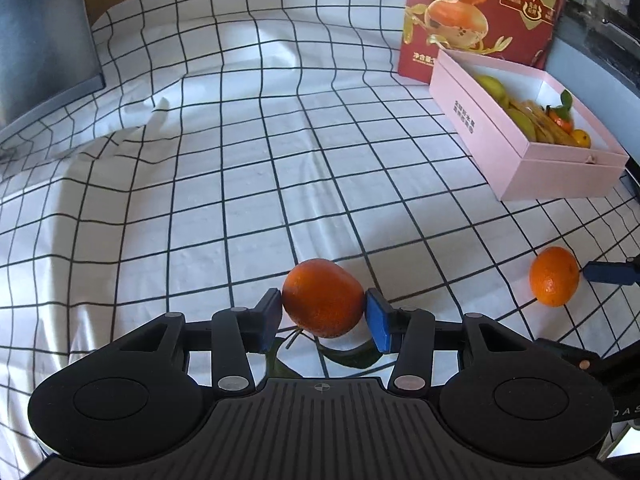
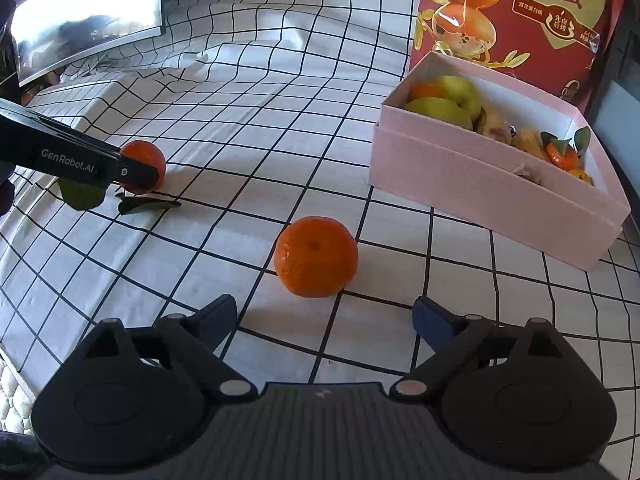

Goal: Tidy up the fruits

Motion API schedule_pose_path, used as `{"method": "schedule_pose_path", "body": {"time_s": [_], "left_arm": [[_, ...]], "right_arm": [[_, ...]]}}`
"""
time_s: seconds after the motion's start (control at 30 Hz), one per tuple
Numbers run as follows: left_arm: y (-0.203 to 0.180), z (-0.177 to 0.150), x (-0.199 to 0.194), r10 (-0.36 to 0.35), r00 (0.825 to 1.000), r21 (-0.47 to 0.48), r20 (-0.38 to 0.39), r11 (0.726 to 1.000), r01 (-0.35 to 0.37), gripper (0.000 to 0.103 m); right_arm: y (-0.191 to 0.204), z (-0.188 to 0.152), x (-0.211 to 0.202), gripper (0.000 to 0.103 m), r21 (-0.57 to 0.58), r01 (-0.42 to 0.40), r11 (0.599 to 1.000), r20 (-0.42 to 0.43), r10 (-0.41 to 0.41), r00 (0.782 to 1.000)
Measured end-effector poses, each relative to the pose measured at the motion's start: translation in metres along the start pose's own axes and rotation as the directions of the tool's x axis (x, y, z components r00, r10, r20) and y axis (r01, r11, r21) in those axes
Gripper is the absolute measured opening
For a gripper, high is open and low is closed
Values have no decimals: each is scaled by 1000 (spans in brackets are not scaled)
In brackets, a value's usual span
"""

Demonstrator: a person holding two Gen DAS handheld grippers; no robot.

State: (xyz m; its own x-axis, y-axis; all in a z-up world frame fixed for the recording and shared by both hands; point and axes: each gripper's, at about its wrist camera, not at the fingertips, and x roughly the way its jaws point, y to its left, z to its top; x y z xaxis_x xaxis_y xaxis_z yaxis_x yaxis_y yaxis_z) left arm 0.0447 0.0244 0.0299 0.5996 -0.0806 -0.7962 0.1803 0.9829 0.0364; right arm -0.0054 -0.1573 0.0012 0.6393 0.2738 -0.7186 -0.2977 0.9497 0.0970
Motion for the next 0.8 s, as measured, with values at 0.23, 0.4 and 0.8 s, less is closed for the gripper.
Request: {"method": "schedule_pose_path", "body": {"time_s": [0.23, 0.4, 0.8], "left_arm": [[2, 3, 7, -13, 1000, -30, -3, 999, 13, 51], [4, 4, 12, -30, 1000, -59, -2, 998, 30, 51], [15, 15, 24, -74, 997, -148, -3, 986, 72, 51]], "right_arm": [[0, -2, 2, 101, 13, 10, 1000, 8, -11, 1000], [0, -4, 1, 103, 13, 11, 1000, 20, -11, 1000], [1, -9, -1, 103, 11, 13, 1000, 55, -14, 998]]}}
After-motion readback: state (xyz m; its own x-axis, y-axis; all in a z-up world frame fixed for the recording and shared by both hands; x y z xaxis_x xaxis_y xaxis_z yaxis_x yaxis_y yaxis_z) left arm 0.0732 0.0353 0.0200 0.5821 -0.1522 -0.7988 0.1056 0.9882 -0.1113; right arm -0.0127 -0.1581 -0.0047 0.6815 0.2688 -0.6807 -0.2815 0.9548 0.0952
